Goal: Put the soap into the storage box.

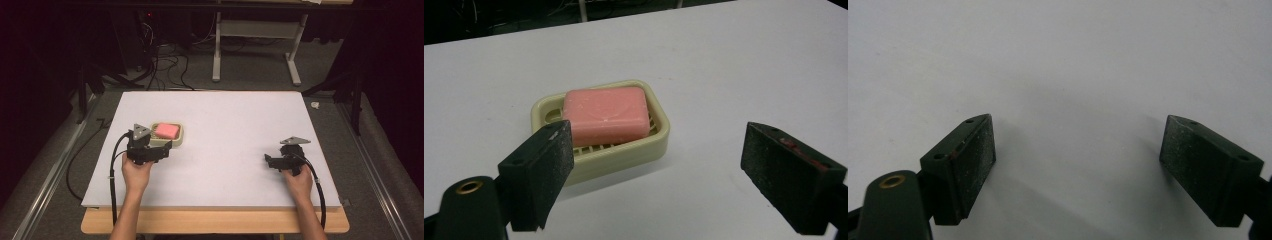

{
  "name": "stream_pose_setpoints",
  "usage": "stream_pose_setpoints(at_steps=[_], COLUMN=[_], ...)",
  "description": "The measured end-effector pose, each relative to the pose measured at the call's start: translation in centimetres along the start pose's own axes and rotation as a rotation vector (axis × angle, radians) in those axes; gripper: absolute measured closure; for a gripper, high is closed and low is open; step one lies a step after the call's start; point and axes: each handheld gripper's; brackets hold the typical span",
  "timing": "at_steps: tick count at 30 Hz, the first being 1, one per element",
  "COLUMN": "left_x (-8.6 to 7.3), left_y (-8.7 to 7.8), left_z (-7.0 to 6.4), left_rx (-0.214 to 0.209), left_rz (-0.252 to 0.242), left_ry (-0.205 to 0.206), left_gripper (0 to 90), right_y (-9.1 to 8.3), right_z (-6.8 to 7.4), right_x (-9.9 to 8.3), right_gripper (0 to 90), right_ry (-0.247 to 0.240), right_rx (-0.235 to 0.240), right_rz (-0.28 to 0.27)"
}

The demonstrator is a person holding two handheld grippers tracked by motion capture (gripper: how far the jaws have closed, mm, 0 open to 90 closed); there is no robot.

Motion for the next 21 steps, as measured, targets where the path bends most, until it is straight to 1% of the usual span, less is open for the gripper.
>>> stream_pose_setpoints(at_steps=[3,8,12,16,21], left_x=[-0.2,-0.5,-0.7,-1.0,-1.3], left_y=[-0.1,-0.4,-0.8,-1.1,-1.4], left_z=[-0.1,-0.2,-0.3,-0.6,-0.8], left_rx=[-0.002,-0.016,-0.022,-0.041,-0.057], left_rz=[0.019,0.013,0.009,0.002,0.007], left_ry=[0.015,0.005,0.005,0.000,0.000], left_gripper=[14.4,14.4,14.4,14.3,14.4], right_y=[0.0,0.0,0.0,0.0,0.0], right_z=[0.0,0.0,0.0,0.0,0.0], right_x=[0.0,0.0,0.0,0.0,0.0], right_gripper=[15.2,15.2,15.2,15.2,15.2], right_ry=[0.001,0.000,-0.002,-0.002,-0.002], right_rx=[0.000,0.000,-0.001,0.000,-0.001], right_rz=[0.000,0.000,-0.001,0.000,0.000])
Point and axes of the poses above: each handheld gripper's, and its own axes: y roughly forward along the jaws, x roughly out of its top, z roughly to its left, and after that the axes turned 2 degrees about z, right-handed
